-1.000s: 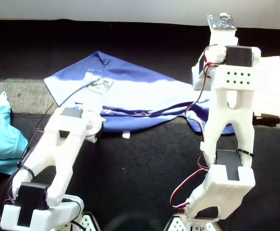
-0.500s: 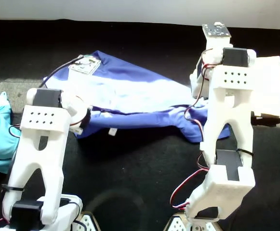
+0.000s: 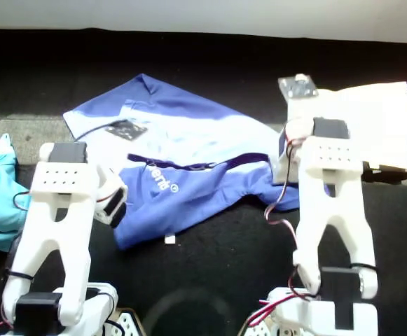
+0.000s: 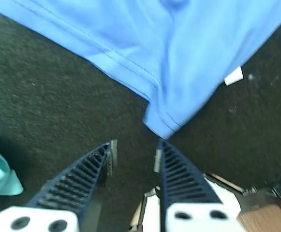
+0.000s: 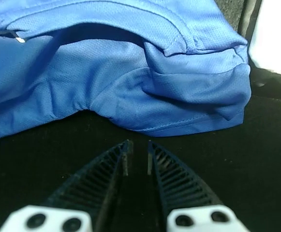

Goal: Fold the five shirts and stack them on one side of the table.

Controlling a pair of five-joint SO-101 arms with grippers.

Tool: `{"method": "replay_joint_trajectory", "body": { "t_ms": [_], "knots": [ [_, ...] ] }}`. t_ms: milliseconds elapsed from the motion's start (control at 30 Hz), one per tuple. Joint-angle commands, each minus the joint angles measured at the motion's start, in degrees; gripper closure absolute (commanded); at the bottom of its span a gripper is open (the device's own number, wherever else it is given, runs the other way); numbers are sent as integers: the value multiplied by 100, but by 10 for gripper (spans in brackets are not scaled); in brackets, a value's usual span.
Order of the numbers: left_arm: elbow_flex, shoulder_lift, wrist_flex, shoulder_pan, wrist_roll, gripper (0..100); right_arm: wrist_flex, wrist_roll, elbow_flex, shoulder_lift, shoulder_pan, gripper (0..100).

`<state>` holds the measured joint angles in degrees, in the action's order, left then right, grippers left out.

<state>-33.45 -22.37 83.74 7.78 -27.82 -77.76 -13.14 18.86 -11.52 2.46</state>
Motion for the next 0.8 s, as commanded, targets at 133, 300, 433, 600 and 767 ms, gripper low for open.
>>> {"method": "replay_joint_trajectory", "body": {
  "t_ms": [133,300,433,600,767],
  "knots": [
    [374,-163,-730,163,-26,774,2158,-26,2211,-840,444,939],
    [-338,347,-1785,-303,325,787,2448,-18,2404,-637,690,939],
    [-145,1402,-1952,-409,343,787,2448,-18,2413,-611,673,939],
    [787,2826,-1925,-268,378,787,2440,-18,2448,-611,673,939],
    [2202,4040,-1908,242,958,787,2440,-18,2466,-611,673,939]
  ]
}}
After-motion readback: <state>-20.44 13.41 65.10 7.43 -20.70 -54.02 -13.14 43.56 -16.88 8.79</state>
